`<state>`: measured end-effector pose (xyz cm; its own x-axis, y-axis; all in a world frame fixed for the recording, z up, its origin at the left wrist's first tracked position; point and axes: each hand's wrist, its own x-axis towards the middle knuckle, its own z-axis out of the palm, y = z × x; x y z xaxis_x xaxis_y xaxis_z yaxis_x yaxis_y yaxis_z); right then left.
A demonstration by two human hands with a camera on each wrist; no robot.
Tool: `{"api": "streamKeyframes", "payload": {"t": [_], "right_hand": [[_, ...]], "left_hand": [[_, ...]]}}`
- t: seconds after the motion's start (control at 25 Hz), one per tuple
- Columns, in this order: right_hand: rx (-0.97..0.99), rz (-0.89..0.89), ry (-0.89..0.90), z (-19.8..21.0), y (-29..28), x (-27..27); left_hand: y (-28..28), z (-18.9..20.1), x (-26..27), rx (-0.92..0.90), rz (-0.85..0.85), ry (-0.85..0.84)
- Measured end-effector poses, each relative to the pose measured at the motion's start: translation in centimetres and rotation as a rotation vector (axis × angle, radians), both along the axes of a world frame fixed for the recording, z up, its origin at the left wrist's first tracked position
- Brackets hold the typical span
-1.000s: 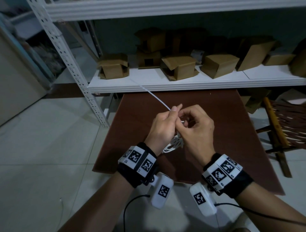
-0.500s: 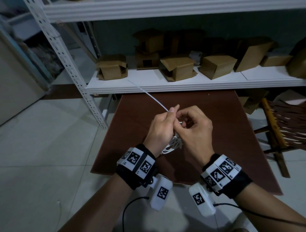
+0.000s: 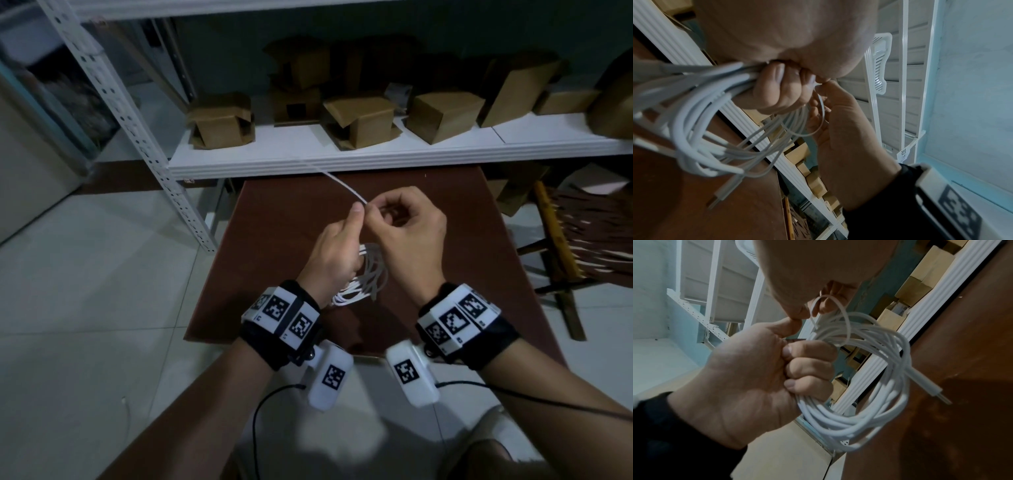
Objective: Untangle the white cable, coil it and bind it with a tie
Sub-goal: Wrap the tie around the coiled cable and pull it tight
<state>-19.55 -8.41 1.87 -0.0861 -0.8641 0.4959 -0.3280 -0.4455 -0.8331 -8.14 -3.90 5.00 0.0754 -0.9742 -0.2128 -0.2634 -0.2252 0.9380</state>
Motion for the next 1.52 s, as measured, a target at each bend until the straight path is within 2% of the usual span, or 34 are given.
{"api": "streamKeyframes", "payload": {"t": [0.36, 0.68, 0.92, 1.08, 1.24, 1.52], "right_hand": [[0.081, -0.048, 0.028, 0.1, 0.5, -0.4], [0.109, -0.041, 0.016, 0.1, 1.0, 0.2], [0.276, 0.079, -0.164, -0.3, 0.2, 0.6], [0.408, 0.189, -0.317, -0.1, 0.0, 0.4], [0.515, 0.245, -0.423, 0.4, -0.1, 0.3], [0.544, 0.283, -0.441, 0.7, 0.5, 0.8]], "left_hand": [[-0.4, -0.9, 0.3, -0.036, 0.013, 0.037], [-0.1, -0.6, 0.0, -0.121, -0.004, -0.093], [-1.2, -1.7, 0.9, -0.15, -0.006, -0.081], [-1.7, -2.2, 1.3, -0.142, -0.001, -0.037], [-1.8, -2.5, 1.4, -0.051, -0.032, 0.128], [-1.8, -2.3, 1.7, 0.006, -0.024, 0.232]]}}
